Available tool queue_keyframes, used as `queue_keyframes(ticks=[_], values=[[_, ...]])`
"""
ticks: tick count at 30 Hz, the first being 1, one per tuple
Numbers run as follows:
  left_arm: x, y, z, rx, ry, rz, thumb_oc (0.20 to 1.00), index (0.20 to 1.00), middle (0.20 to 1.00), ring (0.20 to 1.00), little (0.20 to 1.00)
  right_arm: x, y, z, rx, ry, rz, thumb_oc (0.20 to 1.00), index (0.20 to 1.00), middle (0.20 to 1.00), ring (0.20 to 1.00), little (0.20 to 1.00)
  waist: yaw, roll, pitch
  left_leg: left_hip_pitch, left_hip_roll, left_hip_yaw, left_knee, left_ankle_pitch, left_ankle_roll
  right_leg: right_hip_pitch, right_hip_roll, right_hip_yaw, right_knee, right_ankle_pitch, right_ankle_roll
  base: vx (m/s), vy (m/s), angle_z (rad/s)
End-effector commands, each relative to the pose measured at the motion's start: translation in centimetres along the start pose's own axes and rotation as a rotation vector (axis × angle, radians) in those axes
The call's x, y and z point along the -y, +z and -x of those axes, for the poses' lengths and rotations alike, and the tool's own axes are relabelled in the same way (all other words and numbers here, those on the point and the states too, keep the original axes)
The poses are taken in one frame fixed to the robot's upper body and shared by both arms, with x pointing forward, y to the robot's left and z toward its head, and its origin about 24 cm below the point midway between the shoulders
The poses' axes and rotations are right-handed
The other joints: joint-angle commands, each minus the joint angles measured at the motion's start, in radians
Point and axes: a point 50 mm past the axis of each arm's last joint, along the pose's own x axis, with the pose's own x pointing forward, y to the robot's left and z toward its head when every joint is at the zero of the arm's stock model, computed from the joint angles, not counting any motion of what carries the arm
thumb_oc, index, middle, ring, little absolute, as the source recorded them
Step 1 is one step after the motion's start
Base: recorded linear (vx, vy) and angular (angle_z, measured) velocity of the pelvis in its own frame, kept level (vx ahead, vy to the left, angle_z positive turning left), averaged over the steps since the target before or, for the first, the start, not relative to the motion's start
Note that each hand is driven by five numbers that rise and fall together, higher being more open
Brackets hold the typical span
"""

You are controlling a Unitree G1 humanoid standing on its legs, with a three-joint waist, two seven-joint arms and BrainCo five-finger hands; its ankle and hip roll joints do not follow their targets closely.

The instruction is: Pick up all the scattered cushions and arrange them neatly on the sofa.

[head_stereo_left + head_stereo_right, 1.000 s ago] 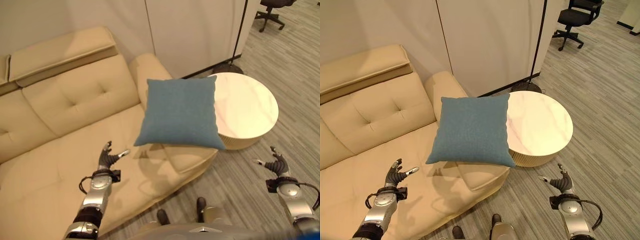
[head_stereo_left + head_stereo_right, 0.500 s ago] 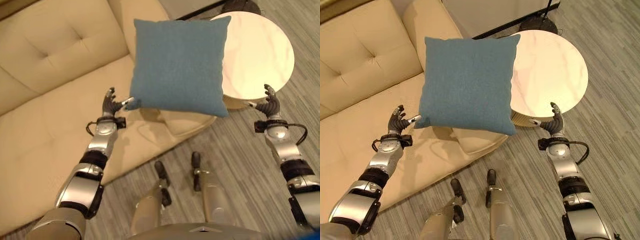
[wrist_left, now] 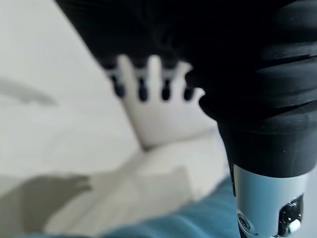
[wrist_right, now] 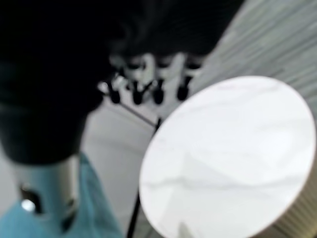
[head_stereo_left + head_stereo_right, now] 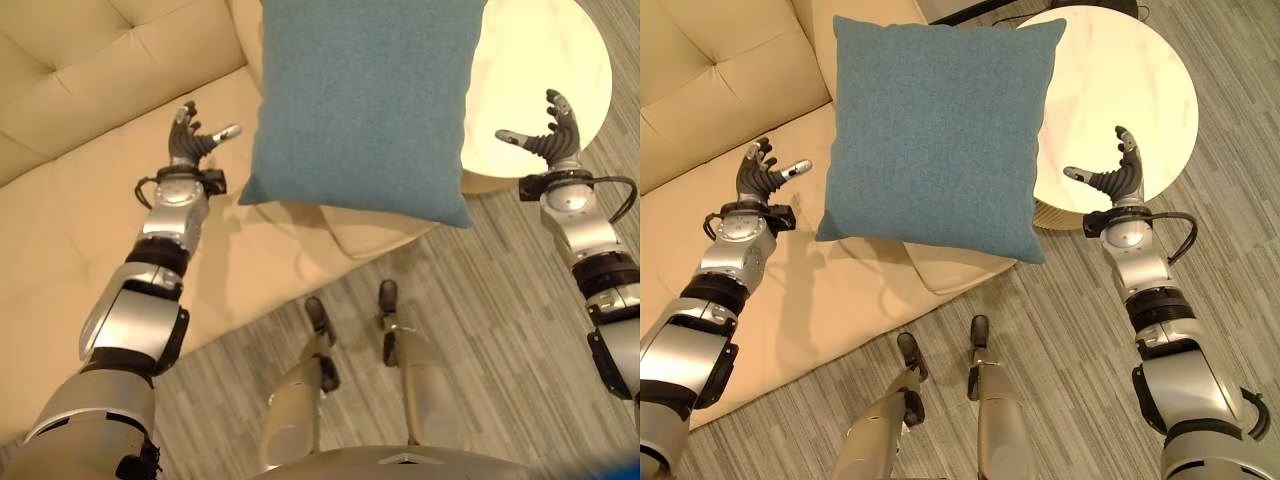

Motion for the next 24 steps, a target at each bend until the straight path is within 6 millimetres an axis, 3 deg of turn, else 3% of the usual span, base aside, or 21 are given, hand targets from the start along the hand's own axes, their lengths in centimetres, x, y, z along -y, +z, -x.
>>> queue_keyframes(ticks=[1, 6, 11, 17, 24], values=[[-1.4, 2.3, -0.6, 0.080, -0.020, 0.023, 1.000, 1.000, 1.000, 1.000, 1.000, 0.4, 0.1, -0.4, 0.006, 0.021, -0.059, 1.000, 1.000, 1.000, 1.000, 1.000, 0.002, -0.061, -0.055, -0.041, 0.017, -0.063, 0.101, -0.083, -0.098, 0.104, -0.131, 0.002, -0.198, 0.149, 0.189, 0.00, 0.033, 0.00], [0.0, 3.9, -1.0, 0.105, -0.121, 0.004, 1.000, 1.000, 1.000, 1.000, 1.000, 0.0, 0.4, -0.9, -0.029, 0.079, -0.219, 1.000, 1.000, 1.000, 1.000, 1.000, 0.003, -0.057, -0.049, -0.070, 0.016, -0.065, 0.114, -0.082, -0.102, 0.086, -0.134, 0.003, -0.201, 0.160, 0.194, 0.00, 0.007, 0.00], [2.5, 3.4, -1.1, 0.072, -0.185, -0.013, 1.000, 1.000, 1.000, 1.000, 1.000, -2.2, 0.9, -1.0, -0.058, 0.152, -0.349, 1.000, 1.000, 1.000, 1.000, 1.000, 0.011, -0.054, -0.031, -0.098, 0.018, -0.065, 0.128, -0.081, -0.105, 0.065, -0.137, -0.003, -0.199, 0.161, 0.194, 0.00, 0.000, 0.00], [4.6, 4.1, -1.1, 0.088, -0.228, -0.006, 1.000, 1.000, 1.000, 1.000, 1.000, -3.3, 2.4, -1.6, -0.039, 0.172, -0.345, 1.000, 1.000, 1.000, 1.000, 1.000, 0.022, -0.048, -0.013, -0.133, 0.016, -0.071, 0.126, -0.067, -0.108, 0.037, -0.140, -0.009, -0.197, 0.165, 0.194, -0.01, -0.013, 0.05], [7.2, 6.6, -1.1, 0.165, -0.284, -0.005, 1.000, 1.000, 1.000, 1.000, 1.000, -3.7, 4.2, -2.3, -0.007, 0.180, -0.325, 1.000, 1.000, 1.000, 1.000, 1.000, 0.032, -0.035, 0.002, -0.198, 0.018, -0.091, 0.118, -0.045, -0.112, -0.027, -0.145, -0.022, -0.188, 0.169, 0.198, -0.01, -0.015, 0.04]])
